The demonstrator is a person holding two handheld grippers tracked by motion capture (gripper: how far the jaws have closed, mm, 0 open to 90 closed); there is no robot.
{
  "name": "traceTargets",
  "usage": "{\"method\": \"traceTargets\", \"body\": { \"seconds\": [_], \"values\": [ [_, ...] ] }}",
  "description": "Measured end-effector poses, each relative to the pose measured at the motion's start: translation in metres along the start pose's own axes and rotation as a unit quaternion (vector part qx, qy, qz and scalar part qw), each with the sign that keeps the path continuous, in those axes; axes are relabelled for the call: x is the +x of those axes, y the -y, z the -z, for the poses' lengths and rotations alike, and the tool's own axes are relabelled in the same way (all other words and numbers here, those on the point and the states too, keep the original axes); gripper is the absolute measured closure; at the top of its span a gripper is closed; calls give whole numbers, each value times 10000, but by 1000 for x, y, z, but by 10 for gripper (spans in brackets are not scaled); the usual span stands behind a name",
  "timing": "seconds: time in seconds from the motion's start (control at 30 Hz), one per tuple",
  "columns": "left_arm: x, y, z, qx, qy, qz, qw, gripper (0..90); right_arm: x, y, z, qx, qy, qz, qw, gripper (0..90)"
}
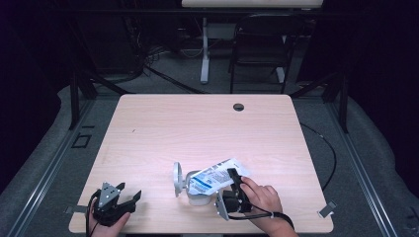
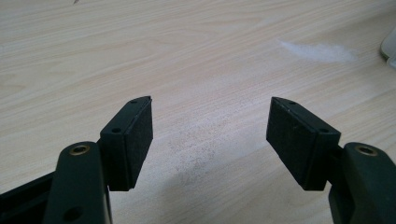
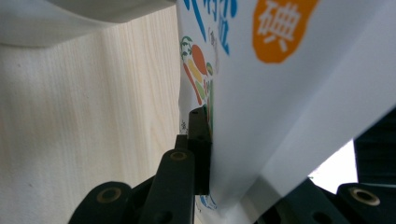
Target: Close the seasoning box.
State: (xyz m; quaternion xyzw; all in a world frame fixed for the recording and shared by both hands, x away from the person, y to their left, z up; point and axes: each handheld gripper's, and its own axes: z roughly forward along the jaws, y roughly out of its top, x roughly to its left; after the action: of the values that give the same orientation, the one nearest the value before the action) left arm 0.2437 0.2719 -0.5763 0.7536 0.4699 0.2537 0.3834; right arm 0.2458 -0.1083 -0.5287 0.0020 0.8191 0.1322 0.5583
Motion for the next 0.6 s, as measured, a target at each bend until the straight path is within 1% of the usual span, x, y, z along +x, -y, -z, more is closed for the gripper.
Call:
{"method": "traceTargets", "body": {
  "seconds": [0.07,0.1,0.2,0.27,0.43,0.47,0.5,0.53,0.57,0.6],
  "values": [
    [0,0,0,-5,-1,3,10000,321,0,0,1,15,-20,-79,10000,814],
    [0,0,0,-6,0,5,10000,321,1,0,0,-52,-29,-204,9998,815],
    [0,0,0,-5,1,3,10000,321,2,1,0,-87,-24,-252,9996,815],
    [0,0,0,-3,2,0,10000,321,2,0,1,-43,-20,-266,9996,816],
    [0,0,0,-1,3,0,10000,321,3,2,0,-114,-91,-547,9984,827],
    [0,0,0,-4,2,3,10000,321,3,2,0,-147,-136,-703,9973,837],
    [0,0,0,-4,0,3,10000,321,3,2,0,-98,-179,-788,9967,845],
    [0,0,0,-2,2,2,10000,320,3,3,0,-127,-183,-866,9960,853],
    [0,0,0,0,-1,0,10000,321,4,2,0,-144,-185,-914,9955,857],
    [0,0,0,-2,-2,0,10000,321,4,1,0,-82,-205,-885,9958,861]
  ]
}}
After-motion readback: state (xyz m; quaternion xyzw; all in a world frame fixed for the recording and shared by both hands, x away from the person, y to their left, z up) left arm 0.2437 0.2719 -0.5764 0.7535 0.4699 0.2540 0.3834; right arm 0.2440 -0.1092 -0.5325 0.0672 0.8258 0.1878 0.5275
